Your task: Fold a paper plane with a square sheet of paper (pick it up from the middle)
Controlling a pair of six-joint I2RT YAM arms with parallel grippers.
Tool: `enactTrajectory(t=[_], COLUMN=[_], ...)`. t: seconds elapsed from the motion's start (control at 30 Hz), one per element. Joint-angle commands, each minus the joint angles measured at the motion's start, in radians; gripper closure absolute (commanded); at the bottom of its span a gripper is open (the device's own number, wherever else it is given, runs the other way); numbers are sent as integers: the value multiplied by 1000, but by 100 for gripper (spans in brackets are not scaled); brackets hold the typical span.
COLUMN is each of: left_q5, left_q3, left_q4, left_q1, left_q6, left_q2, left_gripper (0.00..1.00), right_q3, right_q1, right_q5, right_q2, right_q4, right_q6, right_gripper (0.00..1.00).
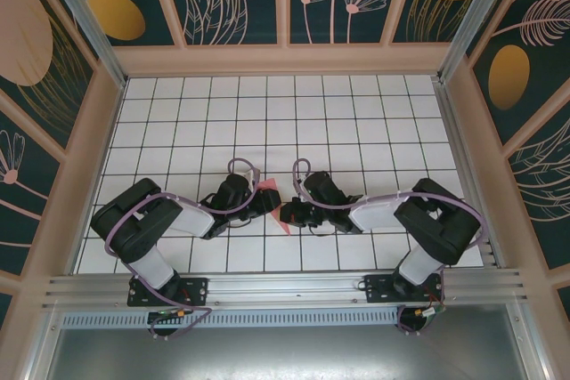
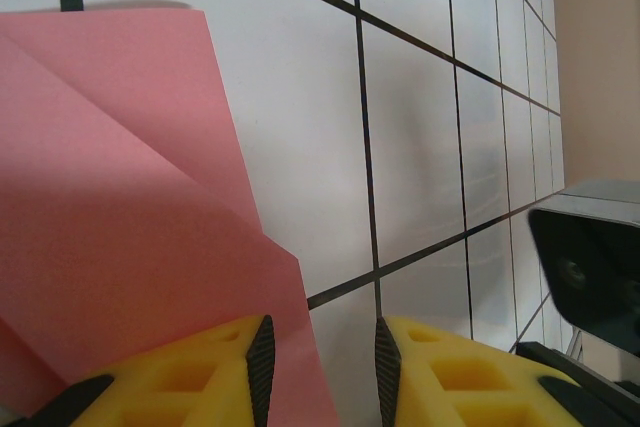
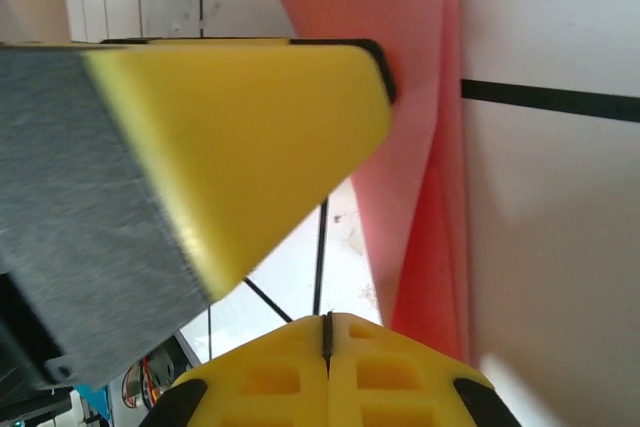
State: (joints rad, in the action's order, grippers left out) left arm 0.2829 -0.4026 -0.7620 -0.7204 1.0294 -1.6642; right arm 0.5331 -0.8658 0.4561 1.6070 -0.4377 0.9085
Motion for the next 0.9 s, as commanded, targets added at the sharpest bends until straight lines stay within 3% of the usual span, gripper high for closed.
enactTrajectory(t=[0.0, 0.53, 0.87], left_q5=[-44, -57, -53], left_q3=[26, 33, 33], left_q4=[156, 161, 163], left_q1=[1, 1, 0], left_q6=[-14, -9, -9], left_q2=[-32, -38, -39], left_gripper=[65, 65, 65], right_q3=[4, -158, -77], right_q1=[11, -1, -12], right_q5=[44, 35, -26], right_q2=[32, 7, -137], right_q4=[-44, -35, 40], right_q6=[13, 28, 10], right_gripper=[94, 94, 93])
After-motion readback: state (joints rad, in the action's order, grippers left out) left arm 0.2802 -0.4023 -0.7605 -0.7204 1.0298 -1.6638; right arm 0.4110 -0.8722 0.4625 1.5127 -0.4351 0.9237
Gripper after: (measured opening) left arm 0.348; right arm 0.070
